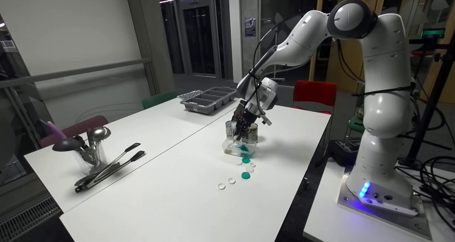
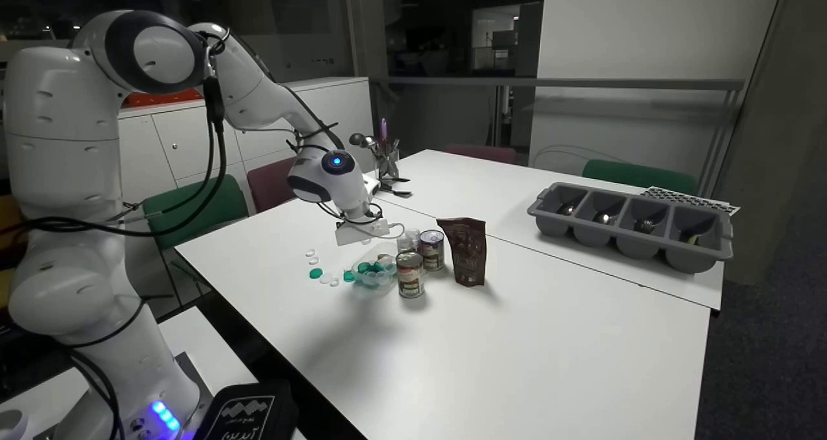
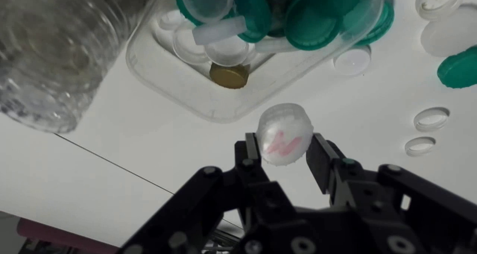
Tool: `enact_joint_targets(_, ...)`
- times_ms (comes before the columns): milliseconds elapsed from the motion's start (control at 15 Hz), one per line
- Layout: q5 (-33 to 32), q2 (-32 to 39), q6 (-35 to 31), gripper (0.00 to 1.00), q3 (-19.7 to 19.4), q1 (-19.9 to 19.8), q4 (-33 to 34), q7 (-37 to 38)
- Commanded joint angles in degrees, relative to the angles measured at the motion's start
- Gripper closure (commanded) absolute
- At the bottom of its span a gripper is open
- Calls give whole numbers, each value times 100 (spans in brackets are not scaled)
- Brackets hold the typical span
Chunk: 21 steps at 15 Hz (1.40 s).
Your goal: Put one white cap in the transparent bowl
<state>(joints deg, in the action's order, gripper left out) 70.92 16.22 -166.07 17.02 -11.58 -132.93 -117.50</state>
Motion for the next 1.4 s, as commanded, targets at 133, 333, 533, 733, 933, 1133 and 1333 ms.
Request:
enact_joint_targets(133,535,99,-37,36,-90,-195,46,-114)
enact_joint_targets(333,671,62,-63,30,-104,-207,27,-149)
enact_joint_targets(533,792,-9,-151,5,-84,-161,-6,-181)
enact_joint_targets(733,775,-188,-107,0,7,-76,-103,-408)
enact_joint_targets(933,588,-500,226,0,283,26,-253,-842)
enact_joint_targets(1133,829,-731,918,0,638,63,-165,-1121)
enact_joint_targets(1333,646,-790,1999,0,841,92,-70,-756)
